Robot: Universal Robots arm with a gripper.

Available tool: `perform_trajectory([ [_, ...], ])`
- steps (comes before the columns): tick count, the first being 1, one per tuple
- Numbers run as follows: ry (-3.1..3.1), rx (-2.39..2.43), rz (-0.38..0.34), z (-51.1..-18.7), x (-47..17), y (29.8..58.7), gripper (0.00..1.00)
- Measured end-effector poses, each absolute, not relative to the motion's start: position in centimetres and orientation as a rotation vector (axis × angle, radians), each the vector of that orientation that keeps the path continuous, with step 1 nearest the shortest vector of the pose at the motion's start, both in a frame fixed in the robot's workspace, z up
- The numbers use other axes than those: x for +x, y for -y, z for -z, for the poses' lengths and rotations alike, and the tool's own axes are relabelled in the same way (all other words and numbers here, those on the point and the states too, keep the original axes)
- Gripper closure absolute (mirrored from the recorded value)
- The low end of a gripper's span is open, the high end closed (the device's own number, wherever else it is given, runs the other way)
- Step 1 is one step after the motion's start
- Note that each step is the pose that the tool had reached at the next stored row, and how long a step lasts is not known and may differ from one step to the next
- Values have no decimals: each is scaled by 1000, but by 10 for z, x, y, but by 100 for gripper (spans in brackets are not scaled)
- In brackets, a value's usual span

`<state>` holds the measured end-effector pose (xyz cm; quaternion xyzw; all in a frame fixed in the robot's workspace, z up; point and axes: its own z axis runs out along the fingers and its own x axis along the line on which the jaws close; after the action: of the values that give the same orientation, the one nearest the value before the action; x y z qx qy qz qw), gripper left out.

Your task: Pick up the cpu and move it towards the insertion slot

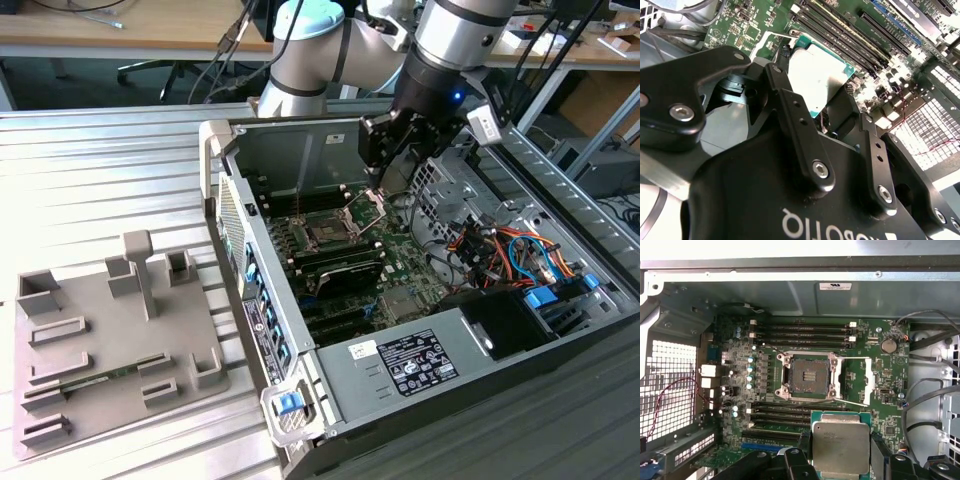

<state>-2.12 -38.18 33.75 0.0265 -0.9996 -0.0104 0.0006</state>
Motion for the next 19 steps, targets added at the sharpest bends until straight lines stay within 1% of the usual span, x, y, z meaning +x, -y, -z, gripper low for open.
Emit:
perform_trajectory([
  [12,3139,83,32,-334,-22,379,45],
  [19,3139,83,33,-333,-22,372,45],
])
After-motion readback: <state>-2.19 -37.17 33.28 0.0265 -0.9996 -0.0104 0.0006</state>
